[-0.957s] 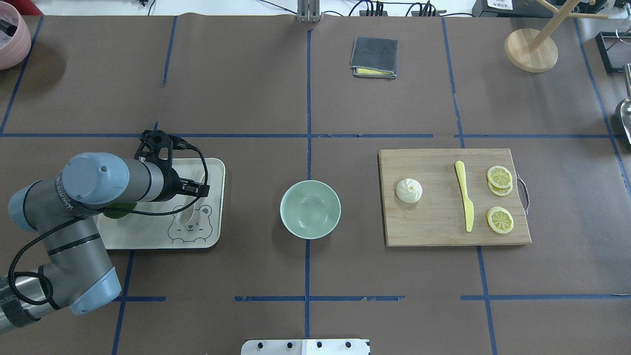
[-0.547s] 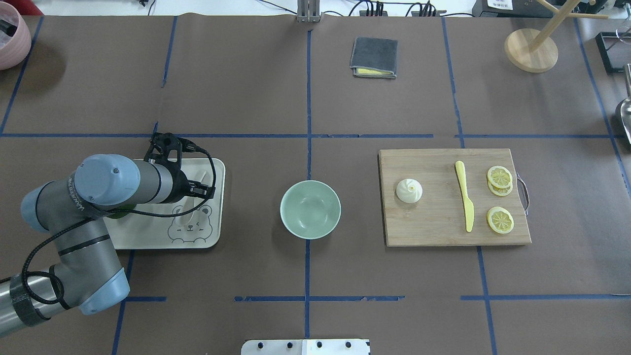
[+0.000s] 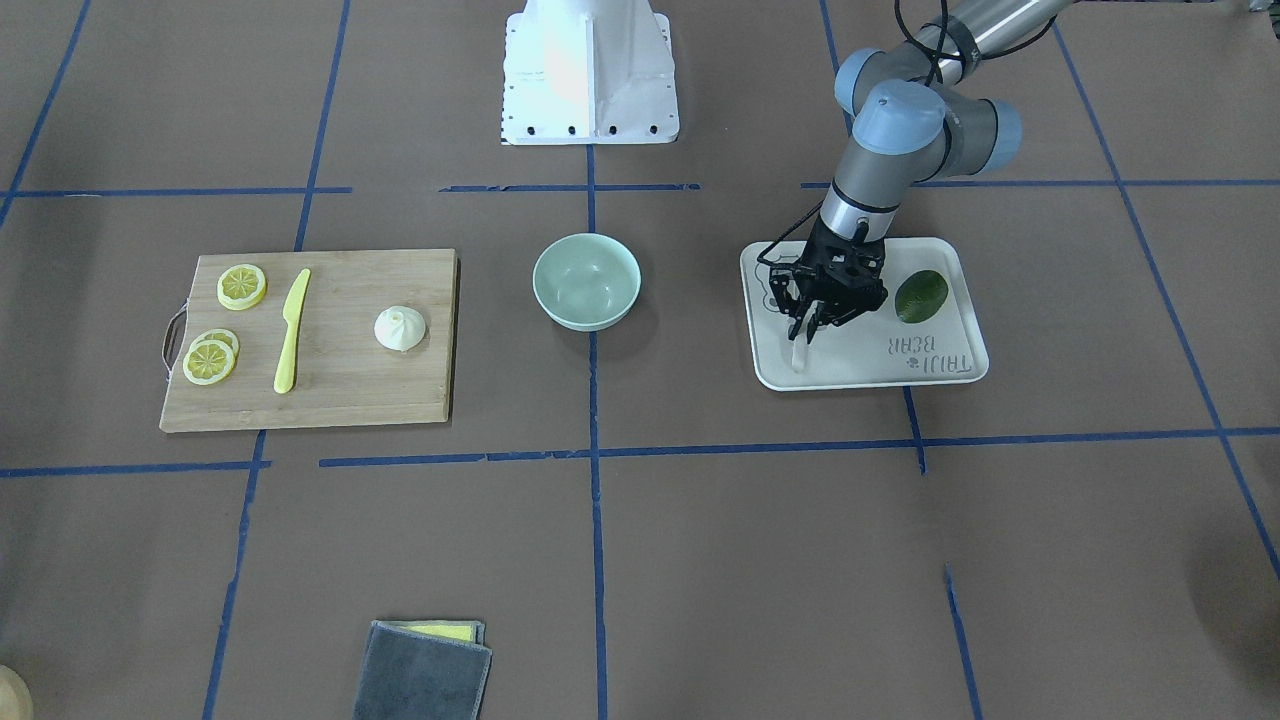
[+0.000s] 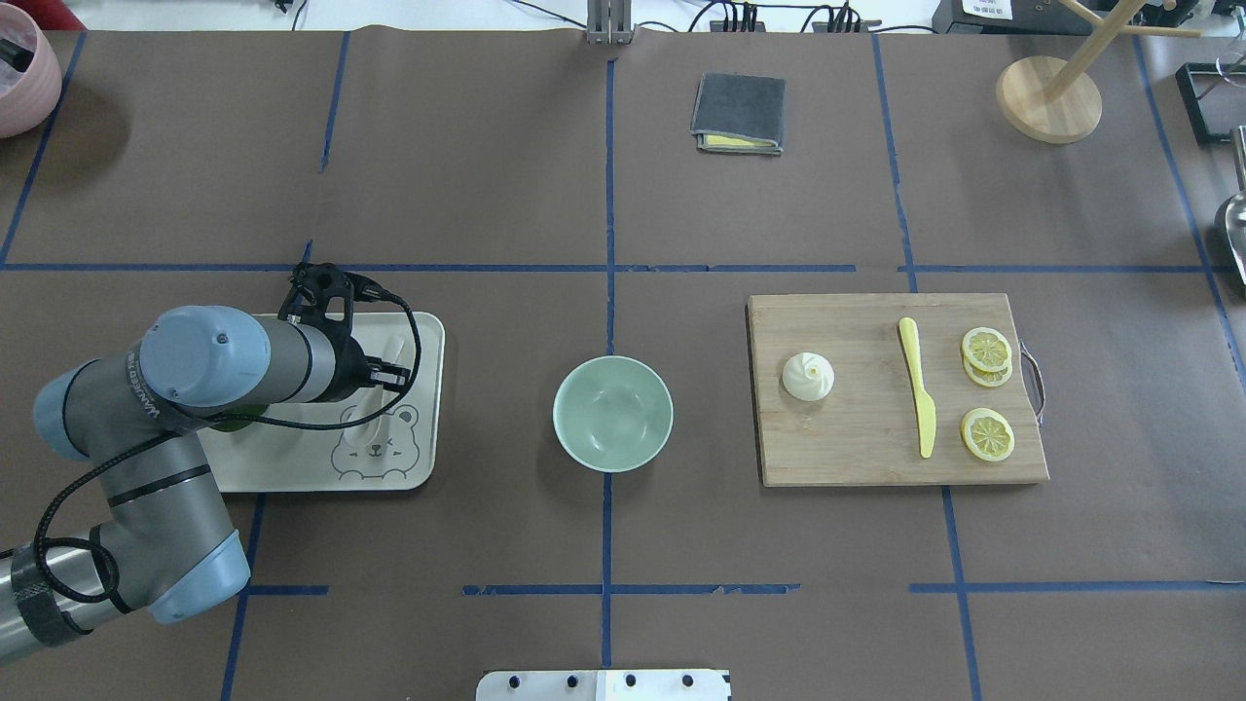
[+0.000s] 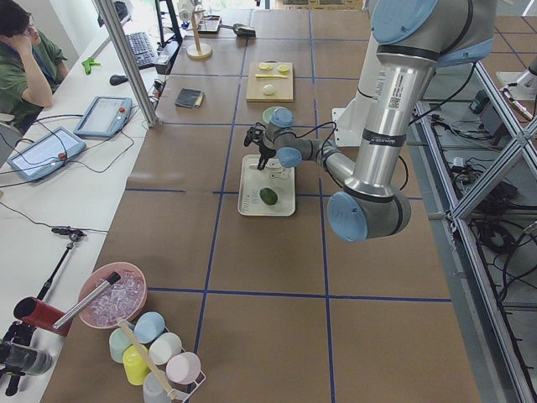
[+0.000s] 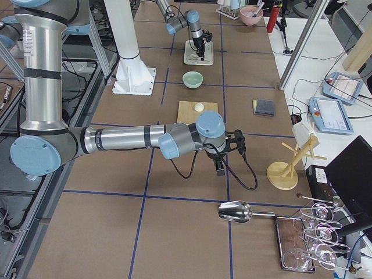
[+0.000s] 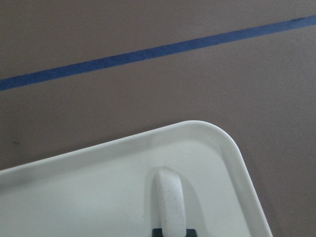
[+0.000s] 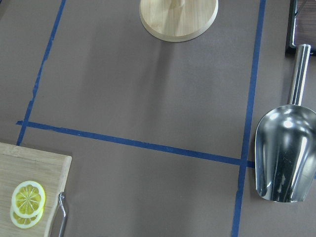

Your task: Put spoon and bun in bowl

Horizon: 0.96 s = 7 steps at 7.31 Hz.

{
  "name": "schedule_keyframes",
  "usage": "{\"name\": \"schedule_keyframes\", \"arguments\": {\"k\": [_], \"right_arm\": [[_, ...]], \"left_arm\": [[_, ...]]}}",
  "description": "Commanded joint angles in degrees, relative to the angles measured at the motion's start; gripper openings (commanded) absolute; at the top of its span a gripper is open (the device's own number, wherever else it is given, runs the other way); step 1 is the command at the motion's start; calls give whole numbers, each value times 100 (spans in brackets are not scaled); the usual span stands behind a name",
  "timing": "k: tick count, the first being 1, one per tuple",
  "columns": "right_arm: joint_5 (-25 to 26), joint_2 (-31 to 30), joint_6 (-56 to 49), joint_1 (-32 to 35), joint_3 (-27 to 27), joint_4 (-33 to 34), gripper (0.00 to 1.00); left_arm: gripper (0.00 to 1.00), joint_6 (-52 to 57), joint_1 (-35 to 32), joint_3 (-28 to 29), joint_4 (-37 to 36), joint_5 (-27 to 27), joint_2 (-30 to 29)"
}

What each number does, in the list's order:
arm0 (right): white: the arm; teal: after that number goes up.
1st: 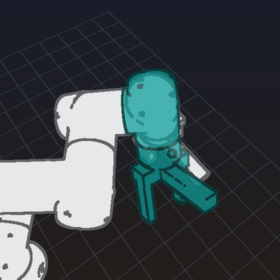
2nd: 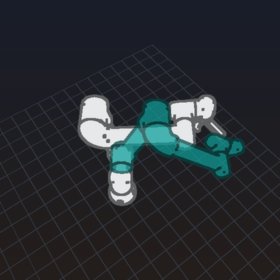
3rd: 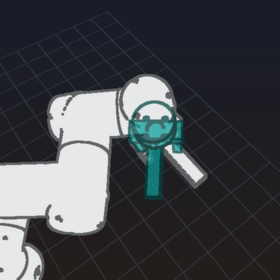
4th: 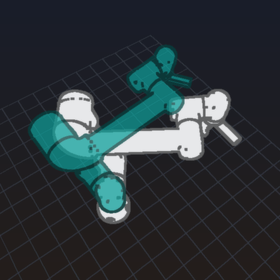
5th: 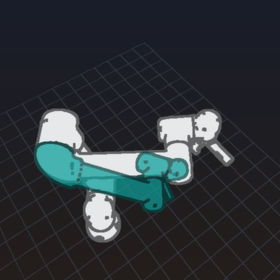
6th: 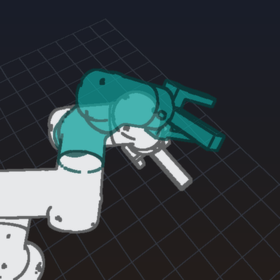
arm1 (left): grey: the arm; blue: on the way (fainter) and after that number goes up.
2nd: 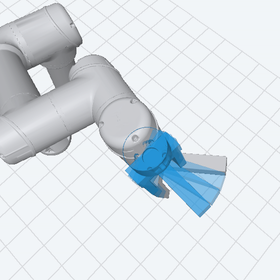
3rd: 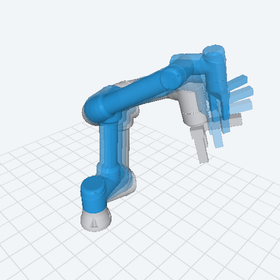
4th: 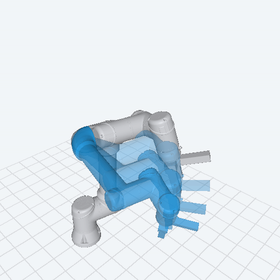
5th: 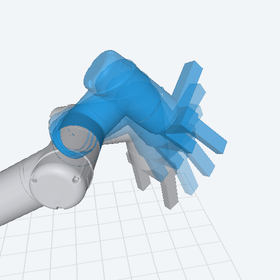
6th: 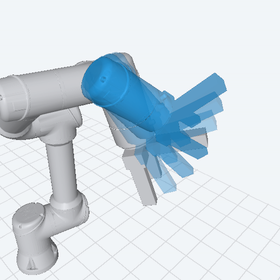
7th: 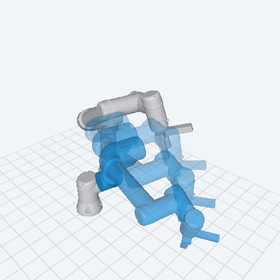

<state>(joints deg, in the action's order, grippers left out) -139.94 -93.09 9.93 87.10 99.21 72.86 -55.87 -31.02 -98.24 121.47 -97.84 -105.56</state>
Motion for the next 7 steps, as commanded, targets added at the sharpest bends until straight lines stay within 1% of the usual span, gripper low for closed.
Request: {"name": "schedule_keyframes", "arguments": {"k": [1,2,3,4,5,6,7], "right_arm": [[1,1,0,0,10,0,100],[2,-7,0,0,19,0,100],[-7,1,0,0,19,0,100],[-7,1,0,0,10,0,100],[-7,-7,0,0,19,0,100],[-7,-7,9,0,19,0,100],[-7,-7,9,0,19,0,100]], "left_arm": [[0,-46,-35,-456,-506,-24,-86],[0,-734,-36,-686,-1137,-16,-374],[0,-1898,-1,-566,-1639,2,-960],[0,-2684,17,-426,-2175,11,-1549],[0,-3728,104,-207,-2355,37,-2042],[0,-4399,436,152,-2356,481,-2430],[0,-4685,700,382,-2356,781,-2617]]}}
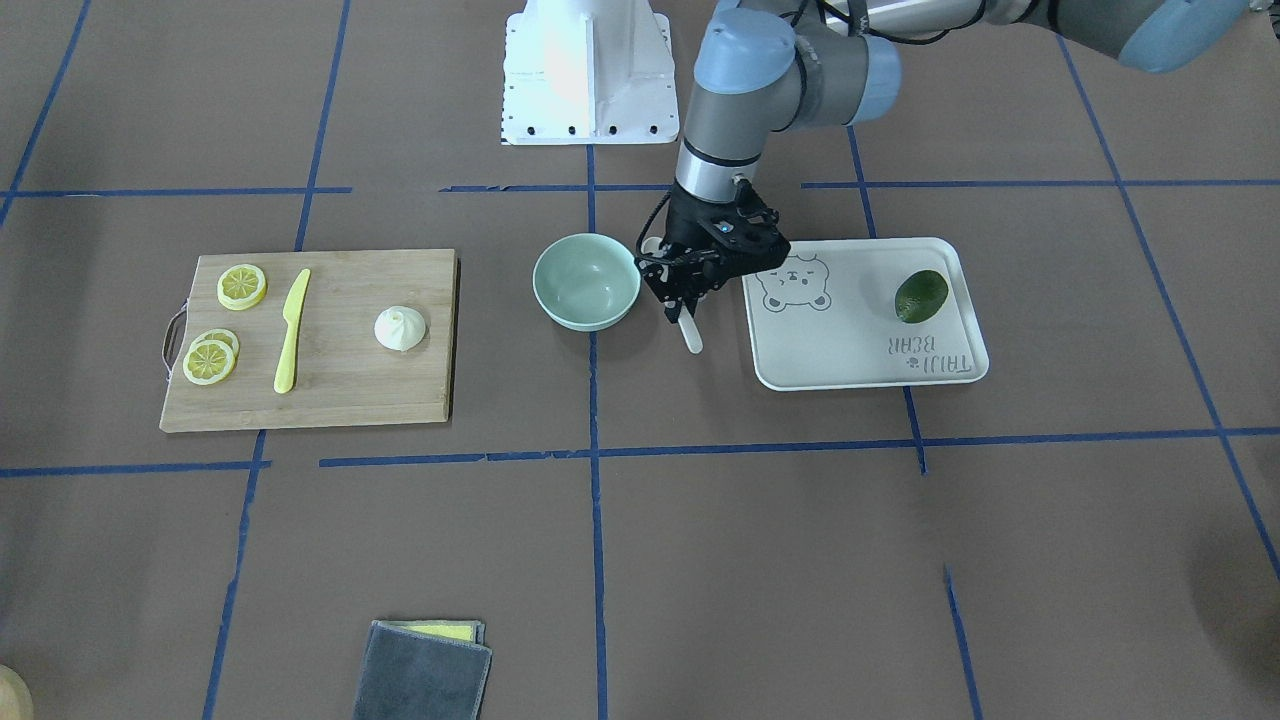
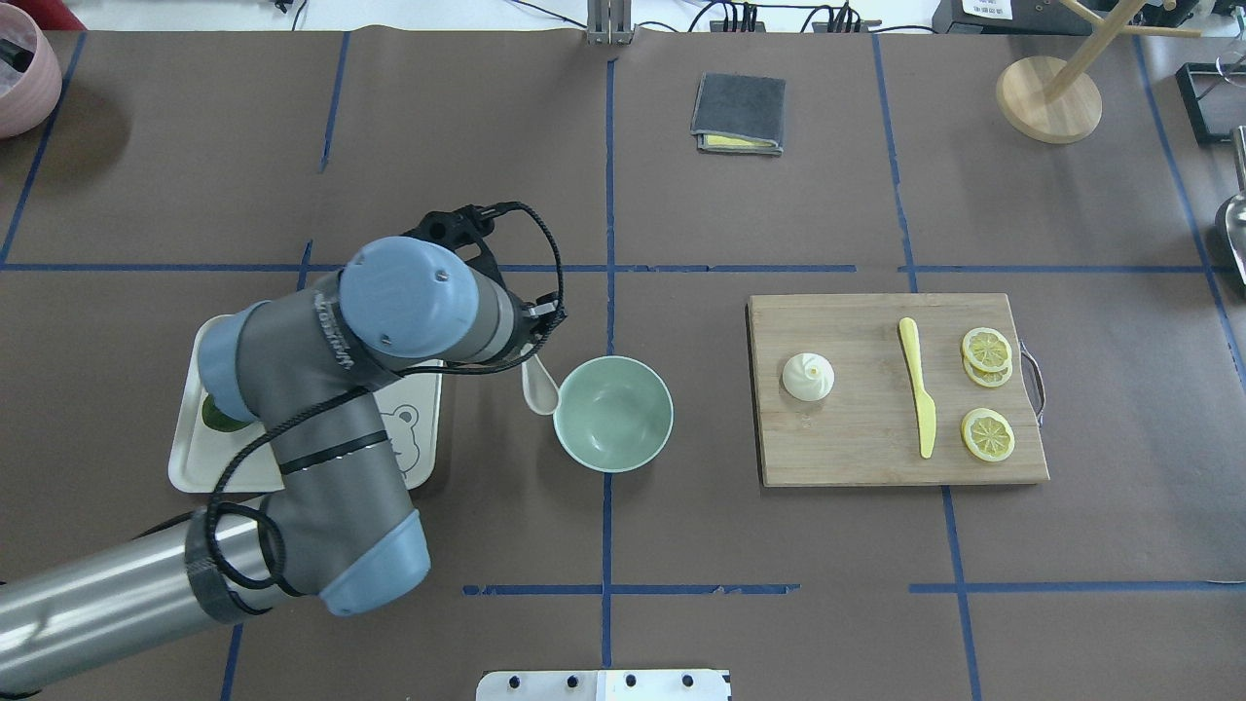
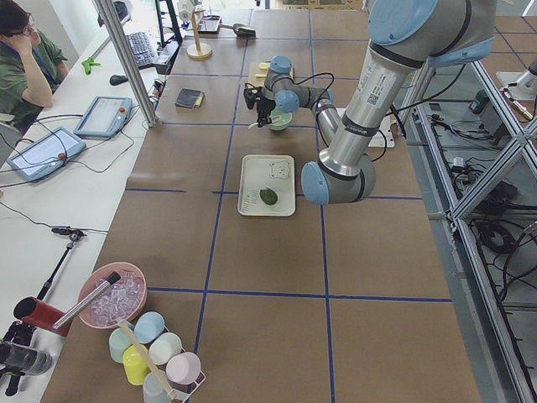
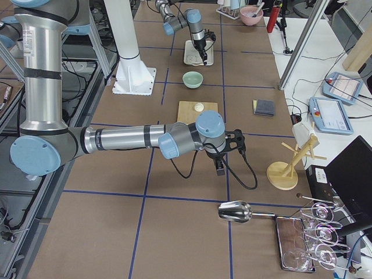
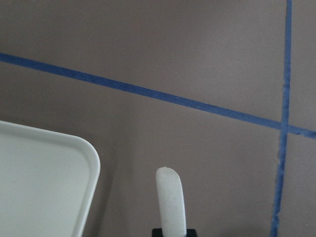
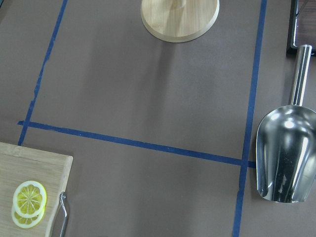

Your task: Put spoon and bun in bowl

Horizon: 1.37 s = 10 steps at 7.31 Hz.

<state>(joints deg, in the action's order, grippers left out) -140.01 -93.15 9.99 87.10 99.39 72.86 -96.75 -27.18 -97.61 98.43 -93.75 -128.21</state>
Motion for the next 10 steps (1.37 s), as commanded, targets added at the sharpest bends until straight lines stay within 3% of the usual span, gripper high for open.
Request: {"name": "schedule_keyframes", "arguments": {"k": [1,2,3,4,5,6,8,9,10], "right_arm": [[0,-1,3,0,1,0,100],[0,-1,3,0,1,0,100],[0,-1,-6,0,1,0,100],[0,-1,-6,0,10,0,100],[0,7,12,0,10,0,100],[0,-1,12,0,53,0,100],[-44,16,3,-9,255,-9,100],[-44,16,-6,-26,352,-18,100],[-35,16,-23,-70,414,-52,100]], "left_arm": [[0,-617,362,417,-52,375,-423],[0,-547,388,418,-52,392,-424],[32,-520,397,400,-52,401,-424],[78,-216,398,357,-60,401,-398],[100,196,398,322,-87,401,-337],[100,697,380,252,-96,401,-275],[100,2520,136,-1008,-122,331,625],[100,3556,-353,-1258,-131,122,857],[100,4533,-906,-1287,-122,-559,1137]]}}
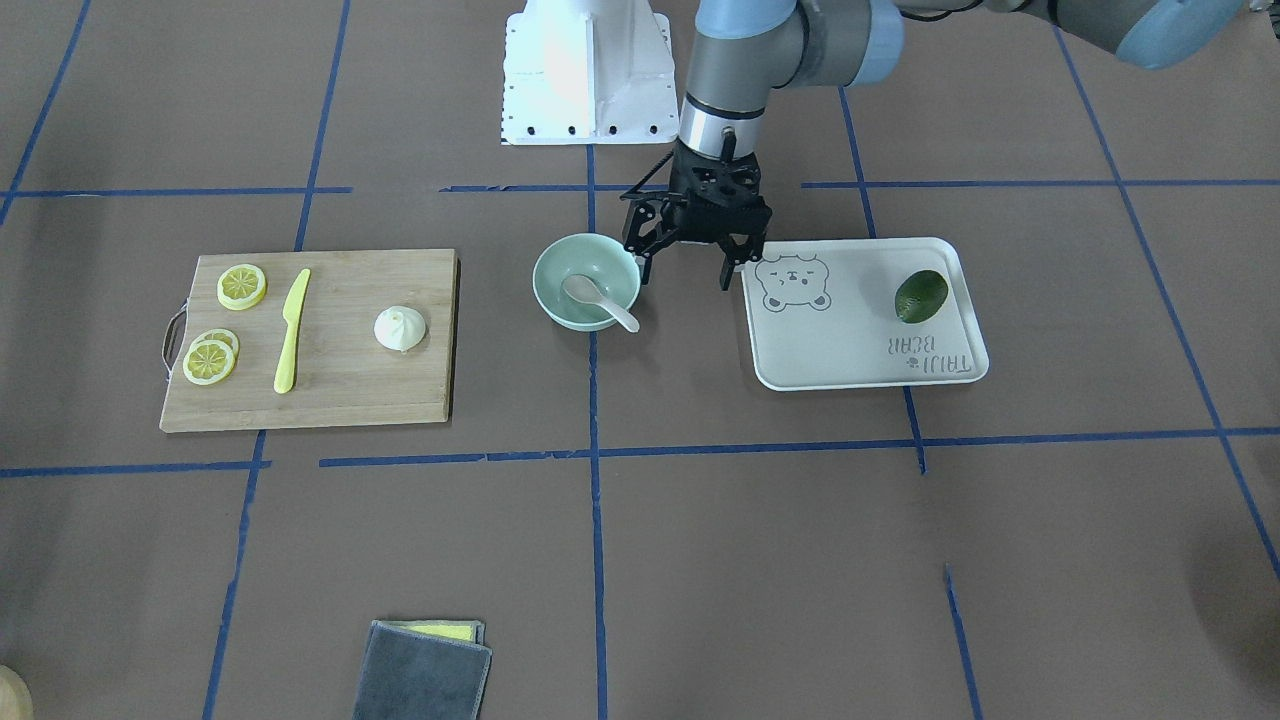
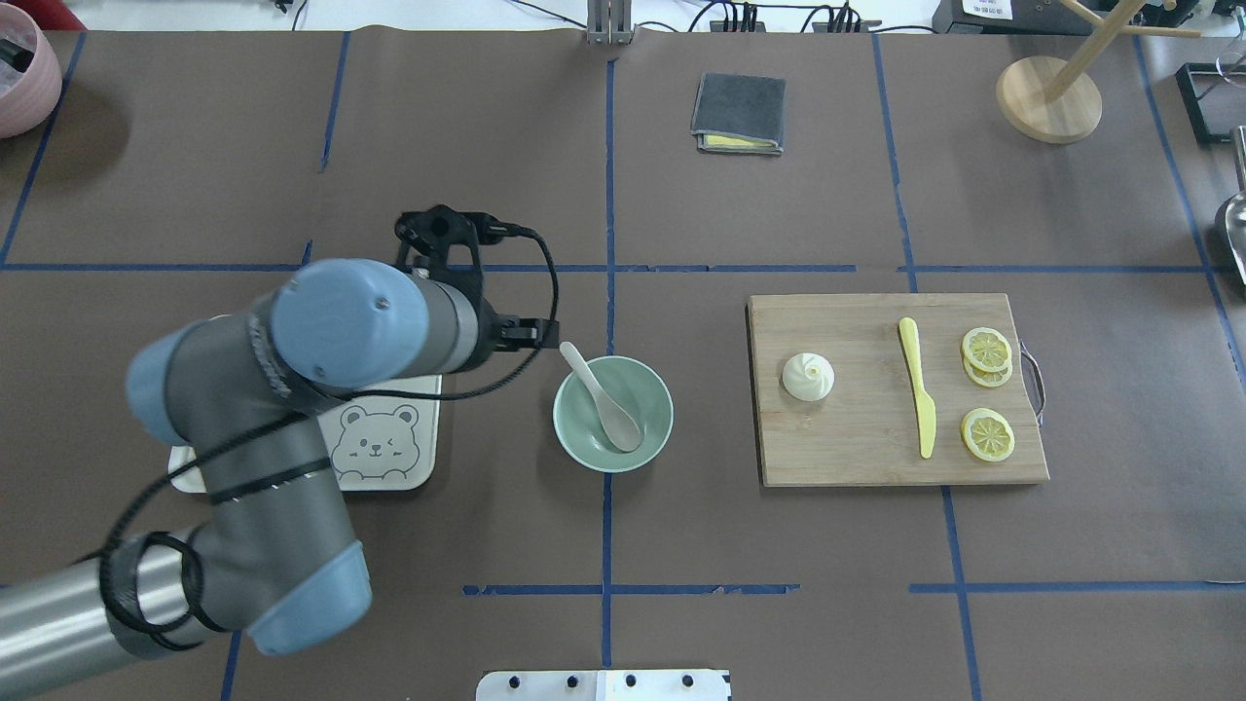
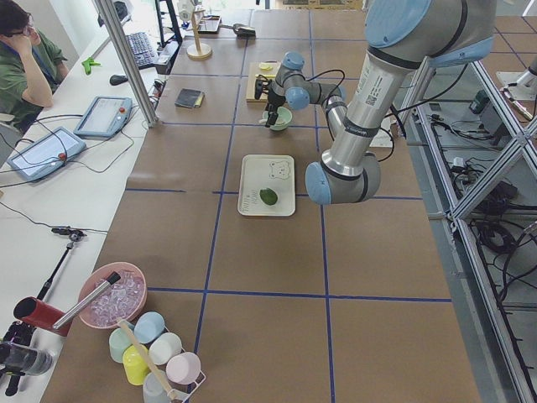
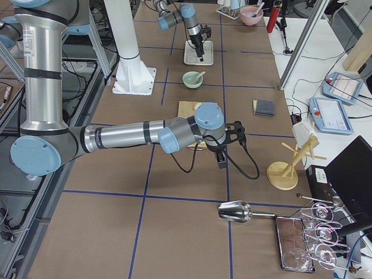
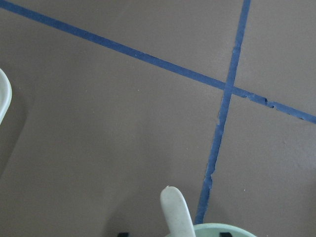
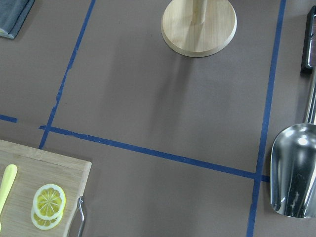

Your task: Put spoon and bun in bowl

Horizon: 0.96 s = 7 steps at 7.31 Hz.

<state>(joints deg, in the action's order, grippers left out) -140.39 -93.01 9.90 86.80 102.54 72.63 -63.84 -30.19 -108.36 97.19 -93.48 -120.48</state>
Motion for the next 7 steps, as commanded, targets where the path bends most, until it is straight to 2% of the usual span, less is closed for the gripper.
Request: {"name": "schedule_keyframes", "arguments": {"k": [1,2,4,6,7], "right_arm": [[47,46,-24,-345,90,-517,100],[4,124,63,-409,73,-757,100],[-267,90,248,-480,125,-785,100],[-25,334,511,-882,248,-733,100],[212,580,878,-1224,248,-698,100]], "left_arm": [[100,2704,-1385,-264,11,-1028,724],[100,3989,-2115,-221,11,-1389,1041],[100,6565,-3810,102,11,-2284,1656],[100,6744,-5183,690,37,-4492,2822],[100,6796,-5729,954,89,-5043,3263]]}}
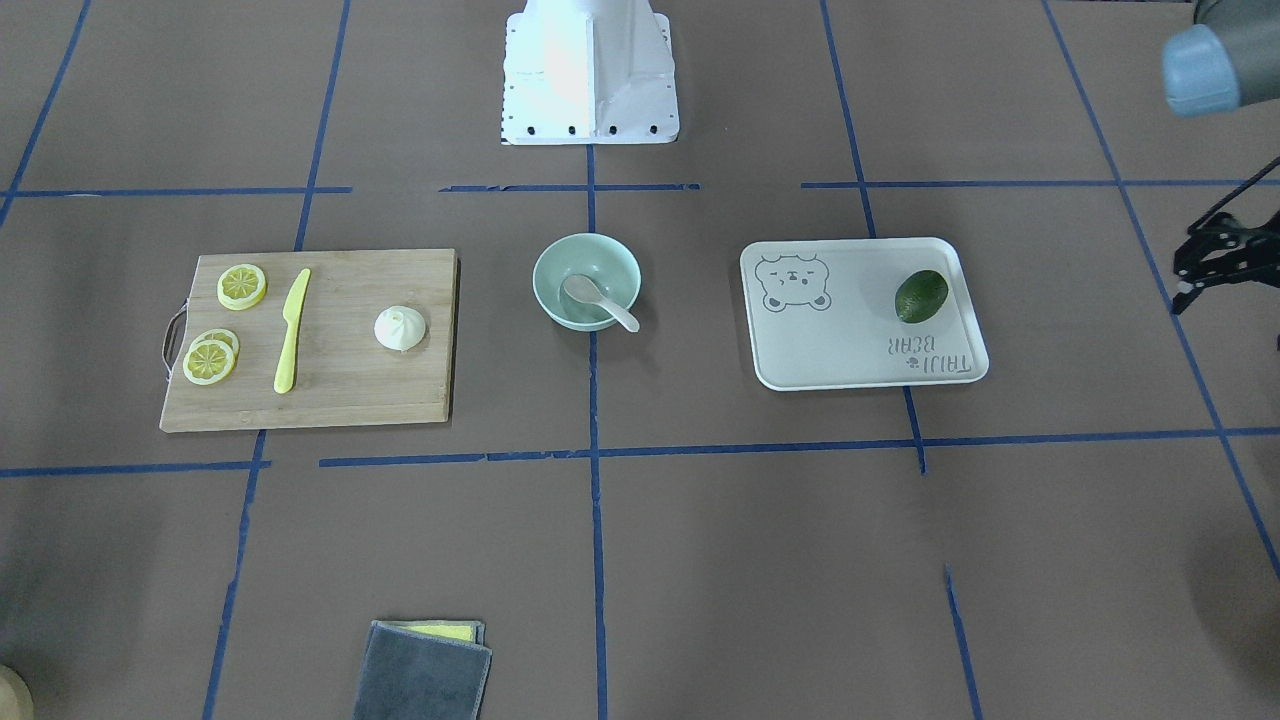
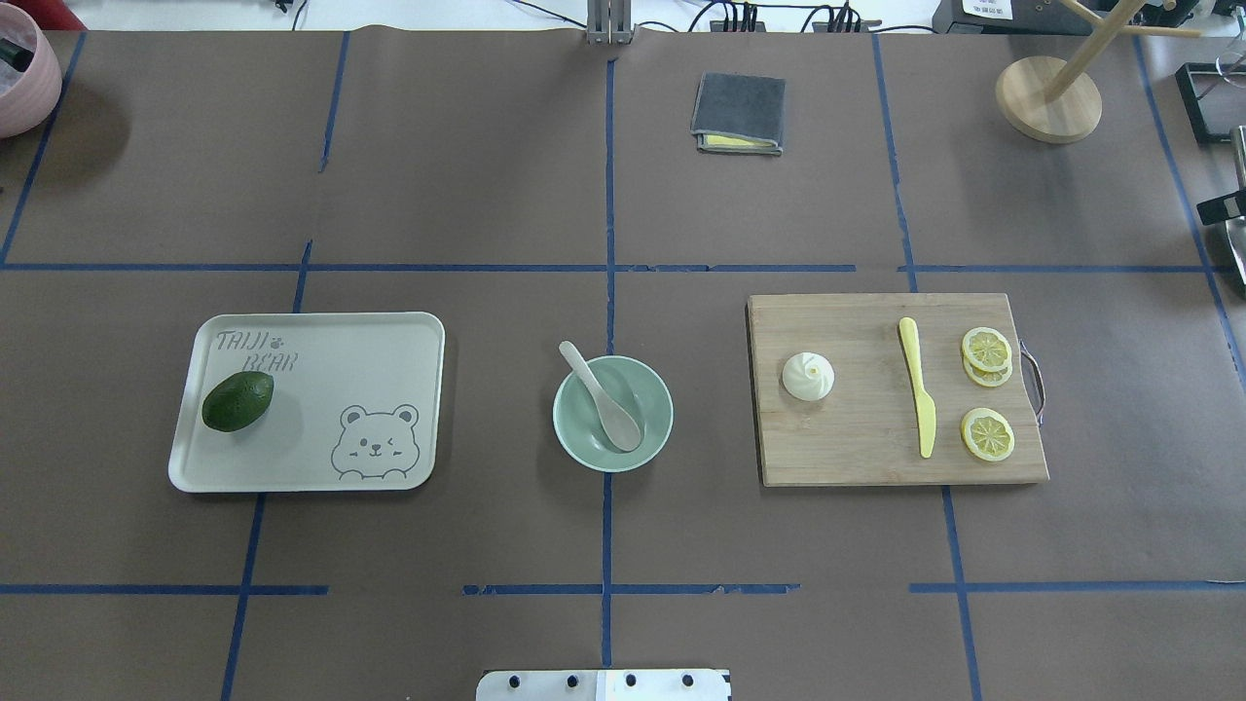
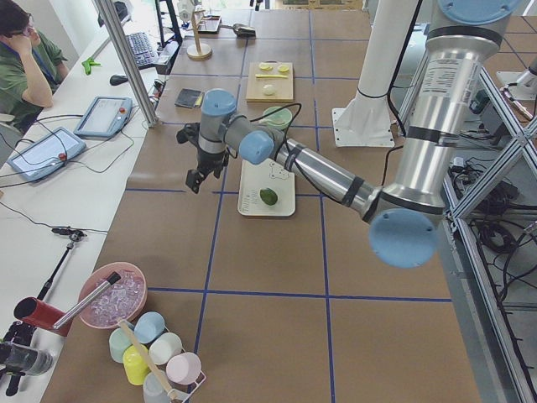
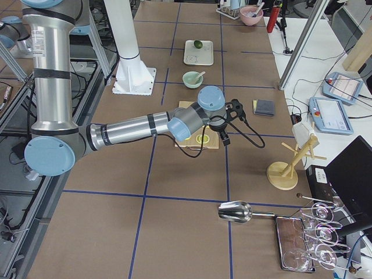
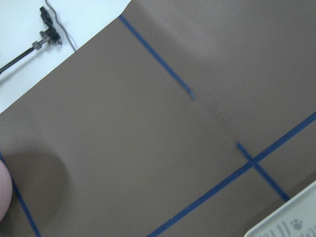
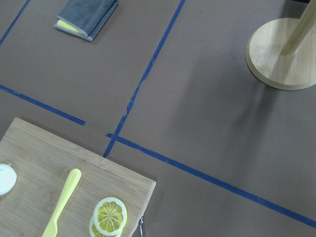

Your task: Put spoon and bun in bowl

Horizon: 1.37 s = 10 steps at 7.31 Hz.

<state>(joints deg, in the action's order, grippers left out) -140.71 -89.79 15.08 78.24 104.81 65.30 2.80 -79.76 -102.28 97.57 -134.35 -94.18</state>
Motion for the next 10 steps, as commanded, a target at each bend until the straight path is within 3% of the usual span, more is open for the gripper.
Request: {"name": "schedule_keyframes", "arguments": {"k": [1,2,3,4,6,8,10], "right_arm": [[602,495,895,-789,22,53,100],[841,689,1474,-1228,109,97,100],[1226,891,1994,-1728,431,610,100],[1952,1075,2329,-2360,713,1033,100],[3332,1383,3251,-3800,620,1020,100],[3917,1385,3422,-4430,384,1002,97],[4042,1463,3649,-4711,180,1002,88]], "left_arm": [[100,133,-1039,323,147,-979,1194],[100,116,-1085,340,148,-666,1304],[100,107,-1086,393,70,-53,1314],[100,81,-1086,297,60,75,1358],[100,98,-1077,332,78,76,1341],[100,116,-1077,288,104,24,1340],[100,142,-1077,296,130,14,1340]]}}
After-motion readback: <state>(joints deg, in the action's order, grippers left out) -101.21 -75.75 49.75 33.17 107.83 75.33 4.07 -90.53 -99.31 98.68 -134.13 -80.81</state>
